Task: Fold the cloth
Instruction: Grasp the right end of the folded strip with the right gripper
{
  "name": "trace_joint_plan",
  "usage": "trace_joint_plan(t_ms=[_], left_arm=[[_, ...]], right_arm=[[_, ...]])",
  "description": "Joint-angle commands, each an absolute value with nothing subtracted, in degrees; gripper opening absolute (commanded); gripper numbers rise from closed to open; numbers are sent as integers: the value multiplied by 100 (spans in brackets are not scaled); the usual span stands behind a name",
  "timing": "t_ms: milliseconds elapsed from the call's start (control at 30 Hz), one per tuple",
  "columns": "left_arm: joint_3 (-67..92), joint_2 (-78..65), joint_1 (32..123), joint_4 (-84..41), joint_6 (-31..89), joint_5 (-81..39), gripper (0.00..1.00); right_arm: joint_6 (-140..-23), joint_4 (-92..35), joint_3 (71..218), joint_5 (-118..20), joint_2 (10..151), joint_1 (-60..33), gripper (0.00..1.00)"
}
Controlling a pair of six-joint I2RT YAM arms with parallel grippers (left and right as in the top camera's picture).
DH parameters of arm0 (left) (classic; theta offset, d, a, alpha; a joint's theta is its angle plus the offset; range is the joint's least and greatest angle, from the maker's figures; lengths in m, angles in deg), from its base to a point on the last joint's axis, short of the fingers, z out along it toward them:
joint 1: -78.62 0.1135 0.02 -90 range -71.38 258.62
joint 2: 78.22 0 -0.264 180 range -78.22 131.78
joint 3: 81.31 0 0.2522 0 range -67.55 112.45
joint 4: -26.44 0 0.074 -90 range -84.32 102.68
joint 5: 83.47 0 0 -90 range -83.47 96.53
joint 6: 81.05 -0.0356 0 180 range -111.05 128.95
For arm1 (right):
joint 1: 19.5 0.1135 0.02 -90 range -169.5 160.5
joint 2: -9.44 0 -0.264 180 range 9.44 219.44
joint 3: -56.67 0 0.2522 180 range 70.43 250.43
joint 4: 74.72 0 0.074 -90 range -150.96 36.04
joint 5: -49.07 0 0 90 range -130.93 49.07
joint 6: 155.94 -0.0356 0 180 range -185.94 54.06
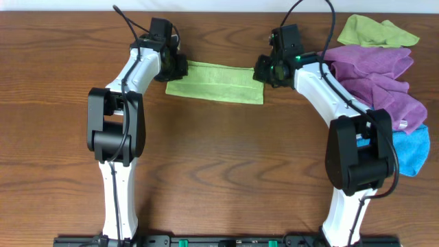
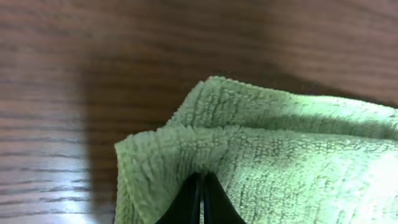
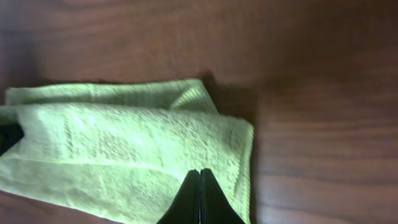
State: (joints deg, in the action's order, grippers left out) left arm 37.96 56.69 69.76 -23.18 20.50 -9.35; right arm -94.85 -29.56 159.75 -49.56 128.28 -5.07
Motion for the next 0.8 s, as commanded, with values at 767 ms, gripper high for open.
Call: trace_joint_plan(t_ms=[767], left_arm=[[3794,5936,6959,-2803,1965,-832,6]], right_arm=[[-8925,-2832,16019,-8492,13733,-1866,86]])
